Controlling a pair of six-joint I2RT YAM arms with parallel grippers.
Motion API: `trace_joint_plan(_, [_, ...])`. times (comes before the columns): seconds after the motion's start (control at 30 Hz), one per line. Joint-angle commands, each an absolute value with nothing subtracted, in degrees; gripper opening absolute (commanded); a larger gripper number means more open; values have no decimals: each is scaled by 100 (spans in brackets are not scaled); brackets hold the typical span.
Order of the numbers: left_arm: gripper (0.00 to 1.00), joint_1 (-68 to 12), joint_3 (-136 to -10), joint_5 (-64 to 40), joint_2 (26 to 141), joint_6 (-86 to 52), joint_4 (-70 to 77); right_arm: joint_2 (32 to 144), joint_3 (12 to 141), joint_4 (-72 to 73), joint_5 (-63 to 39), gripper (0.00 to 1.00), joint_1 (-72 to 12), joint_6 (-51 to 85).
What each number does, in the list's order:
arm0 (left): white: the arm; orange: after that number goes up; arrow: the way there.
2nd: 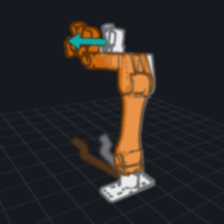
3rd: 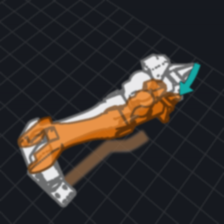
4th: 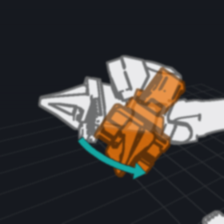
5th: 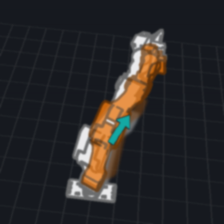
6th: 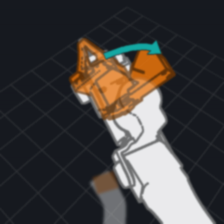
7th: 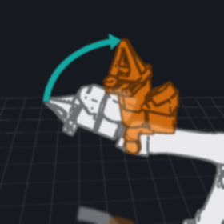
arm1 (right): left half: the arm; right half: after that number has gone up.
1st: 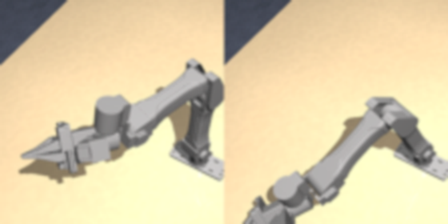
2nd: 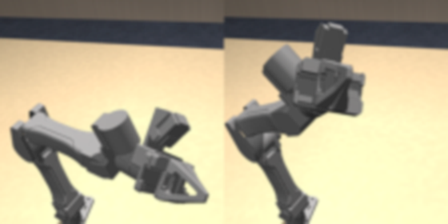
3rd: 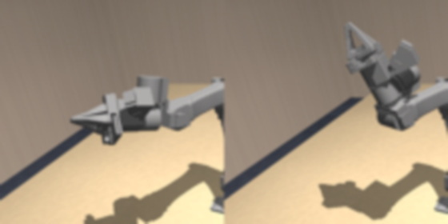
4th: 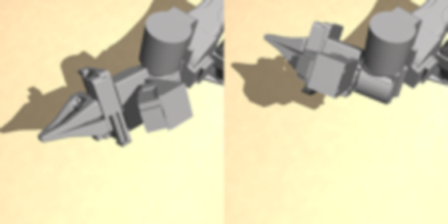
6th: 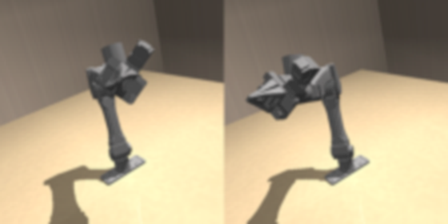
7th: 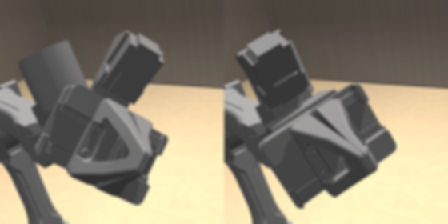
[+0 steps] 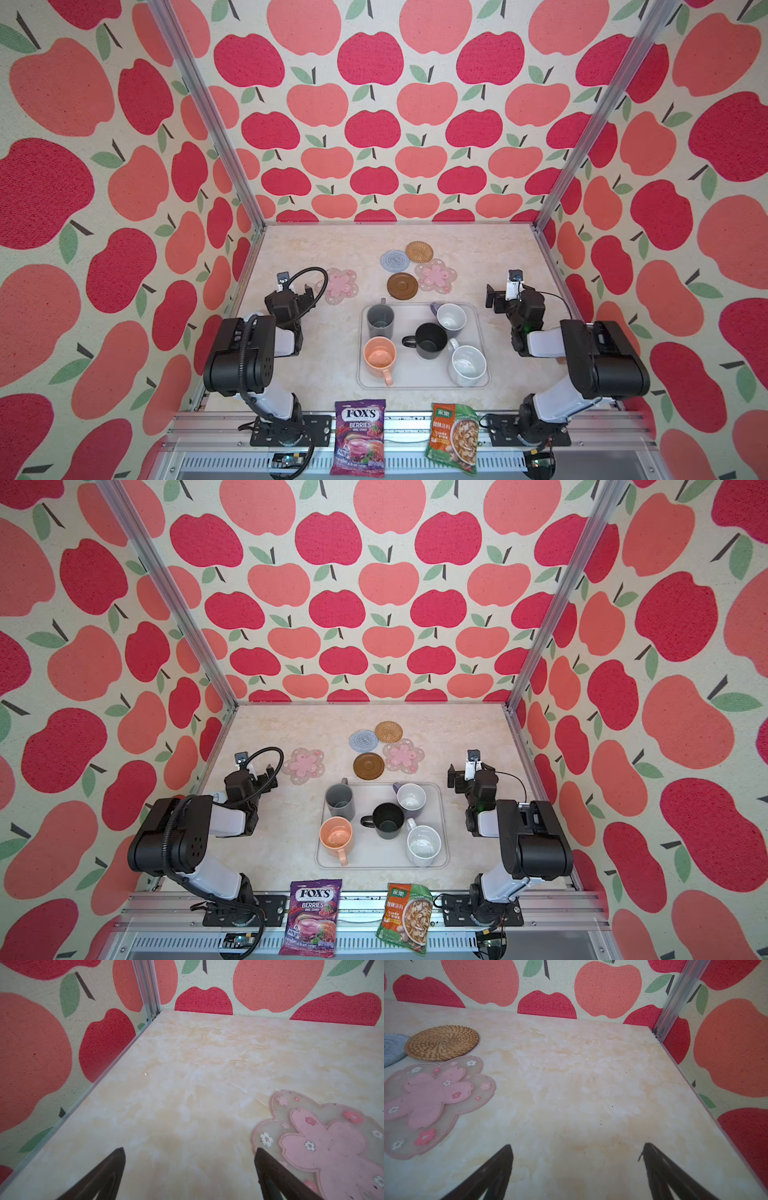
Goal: Place cups on coasters
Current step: Move the coaster to the top-left of the table.
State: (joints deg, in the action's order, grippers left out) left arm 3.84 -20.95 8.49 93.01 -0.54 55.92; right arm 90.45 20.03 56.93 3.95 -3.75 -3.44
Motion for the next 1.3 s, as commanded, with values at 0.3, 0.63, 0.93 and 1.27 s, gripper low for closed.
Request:
trace_joint_plan(0.3, [99,360,-2136,822,9259,-102,5650,9087,2116,5603,403,99,-364,-378])
trace_joint_plan(0.63, [99,360,-2136,818,9253,-104,5651,9088,2127,5590,404,99,-367,-378])
trace_joint_plan(0.93, [99,369,-2145,798,9255,-105,5634,9088,2137,5563,386,99,-361,-378])
trace_joint_plan(1.27, [99,413,-2191,44,9228,99,5484,9086,2137,5561,369,99,-347,-368])
